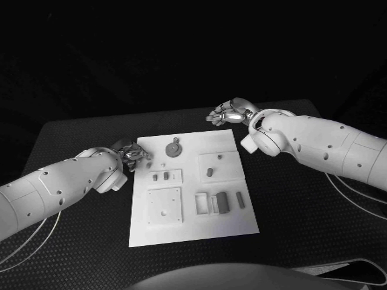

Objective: Assemble the parts on the task board

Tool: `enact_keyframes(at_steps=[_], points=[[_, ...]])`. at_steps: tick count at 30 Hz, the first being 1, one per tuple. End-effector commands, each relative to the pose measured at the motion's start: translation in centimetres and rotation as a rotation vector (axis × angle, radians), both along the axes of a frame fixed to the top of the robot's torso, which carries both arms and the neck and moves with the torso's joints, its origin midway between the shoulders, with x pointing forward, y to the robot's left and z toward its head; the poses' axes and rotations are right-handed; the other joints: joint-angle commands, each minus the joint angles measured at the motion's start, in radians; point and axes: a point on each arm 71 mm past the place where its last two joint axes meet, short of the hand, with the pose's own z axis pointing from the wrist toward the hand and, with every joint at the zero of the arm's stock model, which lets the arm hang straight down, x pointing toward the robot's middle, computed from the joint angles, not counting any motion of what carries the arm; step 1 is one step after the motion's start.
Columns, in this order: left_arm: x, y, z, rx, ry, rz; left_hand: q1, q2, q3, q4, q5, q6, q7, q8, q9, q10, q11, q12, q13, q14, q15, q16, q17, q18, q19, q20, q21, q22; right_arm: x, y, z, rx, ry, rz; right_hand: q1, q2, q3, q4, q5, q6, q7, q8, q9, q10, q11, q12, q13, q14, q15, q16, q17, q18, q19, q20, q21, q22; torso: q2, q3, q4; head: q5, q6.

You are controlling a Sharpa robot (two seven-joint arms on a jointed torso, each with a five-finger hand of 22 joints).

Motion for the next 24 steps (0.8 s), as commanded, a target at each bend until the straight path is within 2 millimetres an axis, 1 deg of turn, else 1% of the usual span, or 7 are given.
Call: enact_keyframes(at_steps=[1,6,11,13,18,24], points=[[-0.99,0.58,-1.84,0.056,0.107,0.009,0.019,0.005,0.021,0.001,0.001,-0.002,0.006,-0.008,-0.006,0.008,-0.001,0.004,-0.002,0.009,0.002,-0.005,0.001,0.037,0.007,-0.002,-0.005,0.006,-0.04,0.12,0.02,0.002,-0.002,0.011,-0.006,0.002,0.001,0.003,-0.002,-0.007,0.065,0.005,-0.001,0.006,-0.001,-0.006,-0.001,0.009,0.001,-0.005,0.001,0.013,0.005,0.002,-0.004,0.002,0.0,0.0003,0.001,-0.001,0.0],[-1.07,0.82,-1.94,0.036,0.126,0.019,0.033,0.01,0.044,0.0,0.001,-0.006,0.009,-0.01,-0.006,0.009,0.001,0.004,-0.003,0.009,0.005,-0.005,0.002,0.034,0.007,-0.001,-0.006,0.008,-0.03,0.1,0.02,0.002,-0.003,0.01,-0.006,0.002,0.001,0.003,-0.002,-0.007,0.065,0.005,-0.001,0.006,-0.001,-0.006,-0.001,0.008,0.001,-0.005,0.001,0.013,0.006,0.002,-0.004,0.002,0.0,-0.0001,0.0,-0.001,0.0],[-1.12,1.03,-2.02,0.017,0.142,0.027,0.036,0.017,0.06,0.003,0.001,-0.013,0.013,-0.013,-0.006,0.008,0.005,0.004,-0.004,0.008,0.008,-0.006,0.002,0.032,0.006,-0.001,-0.007,0.009,-0.03,0.07,0.01,0.002,-0.003,0.01,-0.006,0.002,0.001,0.003,-0.002,-0.007,0.065,0.005,-0.001,0.006,-0.001,-0.006,-0.001,0.009,0.001,-0.005,0.001,0.013,0.006,0.002,-0.005,0.002,0.0,-0.0002,0.0005,-0.001,0.0],[-1.13,1.08,-2.03,0.012,0.145,0.03,0.036,0.017,0.062,0.004,0.001,-0.014,0.013,-0.013,-0.006,0.008,0.005,0.004,-0.004,0.008,0.008,-0.006,0.002,0.032,0.006,0.0,-0.007,0.009,-0.03,0.09,0.01,0.002,-0.003,0.011,-0.006,0.002,0.001,0.003,-0.002,-0.007,0.065,0.005,-0.001,0.006,-0.001,-0.006,-0.001,0.008,0.001,-0.005,0.001,0.013,0.006,0.002,-0.005,0.002,0.0,0.0,0.0004,-0.001,0.001],[-1.12,1.2,-2.05,0.006,0.148,0.034,0.034,0.017,0.064,0.005,0.001,-0.015,0.014,-0.013,-0.006,0.008,0.006,0.004,-0.004,0.008,0.009,-0.006,0.002,0.032,0.006,0.0,-0.007,0.01,-0.03,0.07,0.02,0.002,-0.003,0.011,-0.006,0.002,0.0,0.003,-0.002,-0.007,0.065,0.005,-0.001,0.006,-0.001,-0.006,-0.001,0.008,0.001,-0.005,0.001,0.013,0.006,0.002,-0.005,0.002,0.0,-0.0008,0.001,-0.001,0.0],[-1.04,1.37,-1.99,-0.011,0.139,0.028,0.033,0.017,0.065,0.006,0.001,-0.015,0.014,-0.013,-0.006,0.007,0.006,0.005,-0.004,0.008,0.009,-0.006,0.002,0.032,0.006,0.0,-0.007,0.01,-0.03,0.1,0.02,0.002,-0.003,0.011,-0.006,0.002,0.0,0.003,-0.002,-0.007,0.065,0.005,-0.001,0.006,-0.001,-0.006,-0.001,0.008,0.001,-0.005,0.001,0.013,0.006,0.002,-0.005,0.003,0.0,-0.0003,0.0003,0.003,0.0]])
